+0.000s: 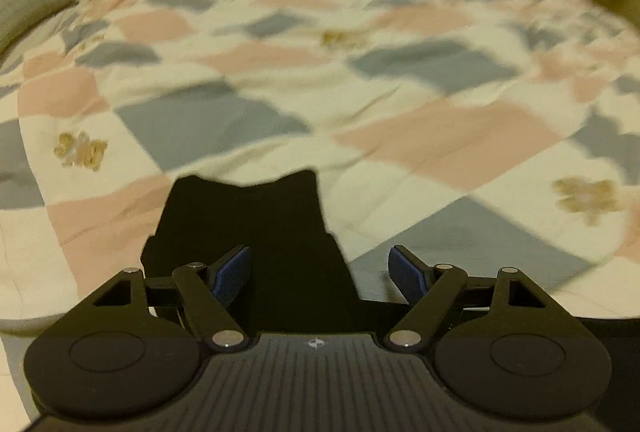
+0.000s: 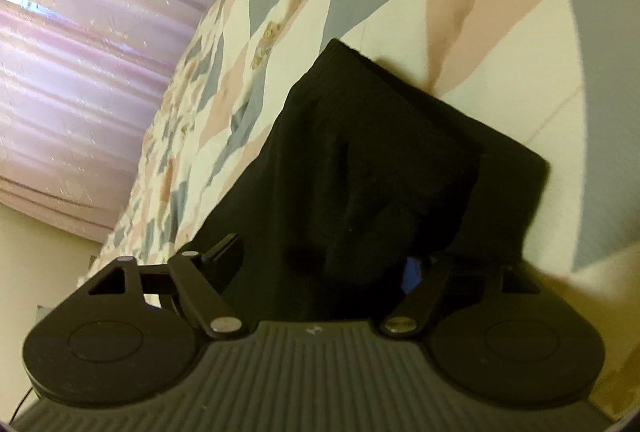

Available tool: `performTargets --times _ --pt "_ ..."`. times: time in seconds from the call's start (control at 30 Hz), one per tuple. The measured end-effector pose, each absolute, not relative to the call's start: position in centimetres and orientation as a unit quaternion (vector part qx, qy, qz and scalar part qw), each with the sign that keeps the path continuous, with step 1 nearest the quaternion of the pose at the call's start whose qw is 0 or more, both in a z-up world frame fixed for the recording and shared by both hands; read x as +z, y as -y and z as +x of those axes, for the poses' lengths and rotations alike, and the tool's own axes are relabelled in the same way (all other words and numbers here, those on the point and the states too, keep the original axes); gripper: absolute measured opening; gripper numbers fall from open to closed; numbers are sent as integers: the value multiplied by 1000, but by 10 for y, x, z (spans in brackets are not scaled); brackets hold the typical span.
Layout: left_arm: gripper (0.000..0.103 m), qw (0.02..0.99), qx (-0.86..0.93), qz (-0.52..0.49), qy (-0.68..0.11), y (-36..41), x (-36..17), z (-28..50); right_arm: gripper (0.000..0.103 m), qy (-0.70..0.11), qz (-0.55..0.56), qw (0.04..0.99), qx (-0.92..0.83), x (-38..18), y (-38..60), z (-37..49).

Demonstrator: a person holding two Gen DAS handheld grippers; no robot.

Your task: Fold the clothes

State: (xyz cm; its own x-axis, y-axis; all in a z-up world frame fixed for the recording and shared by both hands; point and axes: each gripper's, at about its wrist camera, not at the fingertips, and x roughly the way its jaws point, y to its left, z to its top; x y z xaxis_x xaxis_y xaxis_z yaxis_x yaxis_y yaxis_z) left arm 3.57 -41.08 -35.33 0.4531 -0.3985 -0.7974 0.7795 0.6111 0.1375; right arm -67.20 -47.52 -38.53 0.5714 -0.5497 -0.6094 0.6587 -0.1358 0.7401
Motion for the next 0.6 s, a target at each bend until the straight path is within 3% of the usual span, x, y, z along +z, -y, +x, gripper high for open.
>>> performTargets --times 0.03,0.1,0.13,0.17,0.2,0.27,0.43,0.6 --pt "71 816 -346 264 -380 414 -361 37 79 -51 597 654 -463 -386 478 -669" --pt "42 820 -327 277 -379 416 -372 39 78 -59 598 648 -468 -388 482 -664" --pt "35 820 -334 268 -379 412 -370 40 76 -62 597 647 -470 -388 483 -662" --pt "15 821 -341 258 -379 407 -368 41 61 -65 596 647 -471 -388 484 -661" --pt "4 824 -346 243 -378 399 -361 42 37 -64 596 648 -469 -389 484 -662" --pt "3 833 -356 213 -366 377 -339 42 14 -61 597 651 -465 -389 483 -664" --pt "3 877 -346 129 -308 279 -264 41 7 -45 569 684 -454 -366 473 -669" --pt "4 893 -327 59 -303 156 -232 22 7 -19 545 706 -451 -335 457 -679"
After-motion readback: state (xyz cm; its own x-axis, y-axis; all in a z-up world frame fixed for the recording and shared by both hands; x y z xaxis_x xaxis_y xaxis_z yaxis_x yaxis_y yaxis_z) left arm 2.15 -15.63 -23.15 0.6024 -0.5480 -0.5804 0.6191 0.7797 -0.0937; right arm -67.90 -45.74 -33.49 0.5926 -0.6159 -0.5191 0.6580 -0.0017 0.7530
